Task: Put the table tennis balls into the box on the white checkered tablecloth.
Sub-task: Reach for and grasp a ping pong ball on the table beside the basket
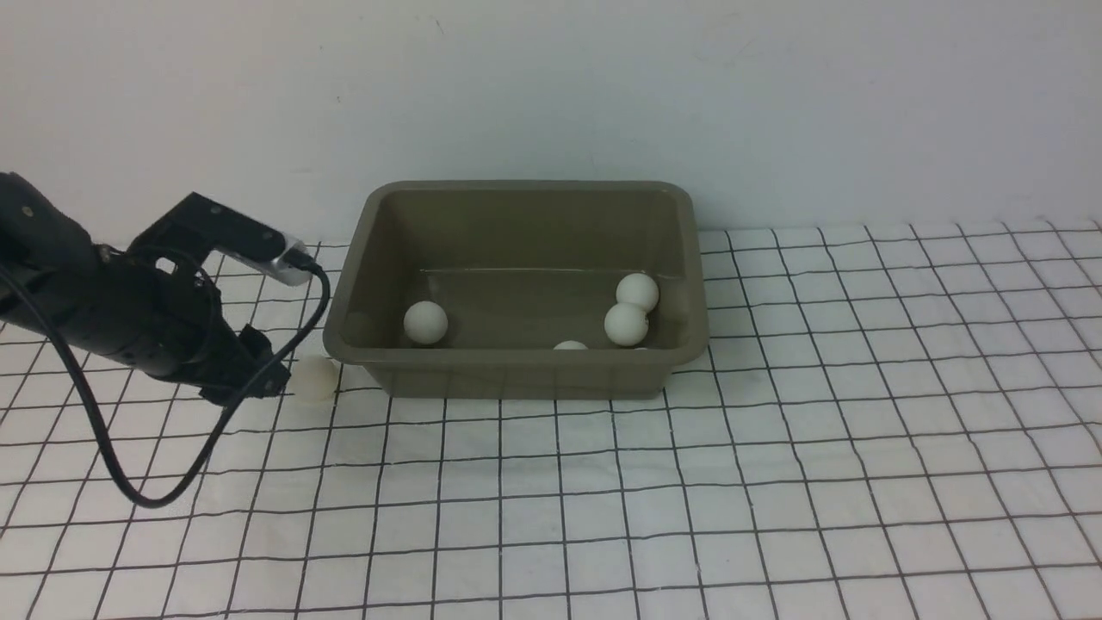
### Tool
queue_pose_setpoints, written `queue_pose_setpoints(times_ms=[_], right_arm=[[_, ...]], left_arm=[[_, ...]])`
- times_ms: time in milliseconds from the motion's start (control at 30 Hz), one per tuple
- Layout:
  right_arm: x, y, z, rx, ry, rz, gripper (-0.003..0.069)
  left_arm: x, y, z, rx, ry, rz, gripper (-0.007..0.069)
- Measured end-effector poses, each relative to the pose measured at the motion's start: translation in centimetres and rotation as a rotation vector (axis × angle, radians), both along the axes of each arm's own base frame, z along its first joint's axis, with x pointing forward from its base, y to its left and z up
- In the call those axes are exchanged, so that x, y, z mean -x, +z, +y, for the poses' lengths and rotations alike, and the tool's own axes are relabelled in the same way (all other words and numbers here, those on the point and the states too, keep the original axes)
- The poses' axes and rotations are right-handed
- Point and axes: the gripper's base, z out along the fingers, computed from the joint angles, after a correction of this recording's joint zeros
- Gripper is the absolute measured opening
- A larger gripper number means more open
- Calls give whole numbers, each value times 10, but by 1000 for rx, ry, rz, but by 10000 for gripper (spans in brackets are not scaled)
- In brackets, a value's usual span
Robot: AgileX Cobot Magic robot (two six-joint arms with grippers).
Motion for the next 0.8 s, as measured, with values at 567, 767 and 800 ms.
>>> queue_pose_setpoints(times_ms=[567,767,800], right_arm=[[1,0,2,-28,14,11,462],[1,0,2,-31,16,12,462],[1,0,2,-31,16,12,462]], left_arm=[[-25,-60,-1,-115,-344,-109,415],[-37,-68,-1,-112,-335,-168,415],[-39,-70,-1,-109,-333,-174,415]])
